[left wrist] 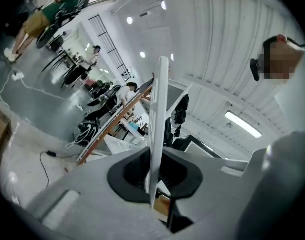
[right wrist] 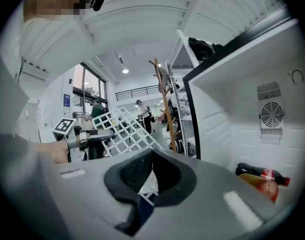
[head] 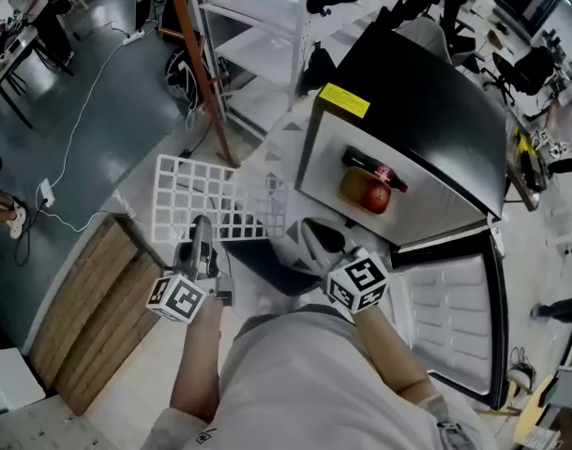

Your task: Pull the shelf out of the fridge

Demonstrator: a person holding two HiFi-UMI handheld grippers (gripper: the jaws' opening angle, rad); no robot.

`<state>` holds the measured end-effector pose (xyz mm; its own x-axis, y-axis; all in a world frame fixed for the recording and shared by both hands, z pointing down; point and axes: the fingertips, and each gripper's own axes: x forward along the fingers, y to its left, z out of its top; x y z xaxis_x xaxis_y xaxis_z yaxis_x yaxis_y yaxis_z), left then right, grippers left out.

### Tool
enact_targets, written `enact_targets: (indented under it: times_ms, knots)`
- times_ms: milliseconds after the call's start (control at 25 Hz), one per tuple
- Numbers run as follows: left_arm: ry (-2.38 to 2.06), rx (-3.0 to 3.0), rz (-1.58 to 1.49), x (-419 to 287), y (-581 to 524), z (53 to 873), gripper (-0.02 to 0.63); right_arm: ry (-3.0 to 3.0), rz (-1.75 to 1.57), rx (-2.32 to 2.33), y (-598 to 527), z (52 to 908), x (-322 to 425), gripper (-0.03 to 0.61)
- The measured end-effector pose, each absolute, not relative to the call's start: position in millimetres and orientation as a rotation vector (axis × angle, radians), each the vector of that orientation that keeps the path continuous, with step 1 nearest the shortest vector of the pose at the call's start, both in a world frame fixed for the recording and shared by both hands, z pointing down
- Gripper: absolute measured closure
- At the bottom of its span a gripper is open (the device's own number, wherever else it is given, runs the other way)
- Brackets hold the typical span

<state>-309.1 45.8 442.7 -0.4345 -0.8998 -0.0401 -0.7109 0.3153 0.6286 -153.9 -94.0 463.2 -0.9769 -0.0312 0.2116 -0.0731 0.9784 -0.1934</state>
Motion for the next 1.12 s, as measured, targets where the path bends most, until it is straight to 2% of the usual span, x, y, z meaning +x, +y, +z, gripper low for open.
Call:
enact_targets:
  times_ms: [440,800,1120]
  knots:
    - [-2.636,1.512,-0.315,-320,38,391,0.578,-2.985,0.155,-0.073,-94,426,-185,0.575]
    - [-2.757,1.508,-0.109,-325,37,370,0.58,-3.035,0.099,-0.11,-95,406,-192,0.575]
    - [-2.768,1.528,-0.064,-321,32,365,0.58,-3.076,-0.004,-0.13,-89,394,-193,0.575]
